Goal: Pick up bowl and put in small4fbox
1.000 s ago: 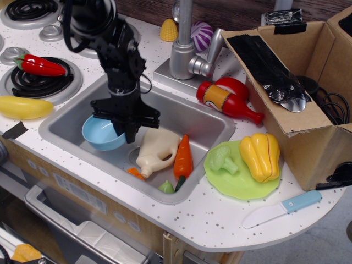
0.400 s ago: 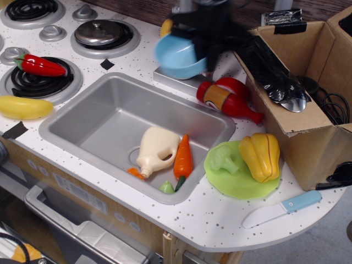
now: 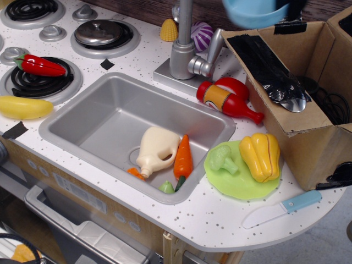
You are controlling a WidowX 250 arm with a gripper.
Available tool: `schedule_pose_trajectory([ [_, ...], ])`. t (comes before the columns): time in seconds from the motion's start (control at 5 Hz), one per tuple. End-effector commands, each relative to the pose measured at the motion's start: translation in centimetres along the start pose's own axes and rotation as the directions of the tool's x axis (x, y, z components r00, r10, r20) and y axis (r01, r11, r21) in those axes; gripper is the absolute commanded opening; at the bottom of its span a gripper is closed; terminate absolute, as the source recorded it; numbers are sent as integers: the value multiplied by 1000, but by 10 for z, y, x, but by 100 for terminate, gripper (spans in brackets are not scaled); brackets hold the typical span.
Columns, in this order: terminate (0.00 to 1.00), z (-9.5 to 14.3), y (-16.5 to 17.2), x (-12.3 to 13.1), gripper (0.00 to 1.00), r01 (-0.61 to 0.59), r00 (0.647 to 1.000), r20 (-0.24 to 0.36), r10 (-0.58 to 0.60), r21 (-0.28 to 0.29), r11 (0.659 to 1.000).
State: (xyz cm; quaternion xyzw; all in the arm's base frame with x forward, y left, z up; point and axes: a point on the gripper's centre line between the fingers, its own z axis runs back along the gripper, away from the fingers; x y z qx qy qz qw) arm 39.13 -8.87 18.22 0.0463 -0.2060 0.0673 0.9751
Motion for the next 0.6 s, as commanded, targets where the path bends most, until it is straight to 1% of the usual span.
schedule_pose_trajectory([
  [0.0, 0, 19, -43, 15, 100, -158, 982, 81, 170, -139, 978],
  [0.2, 0, 19, -43, 15, 100, -158, 982, 81, 170, -139, 978],
  [0.4, 100, 19, -43, 15, 100, -158, 982, 81, 170, -139, 978],
])
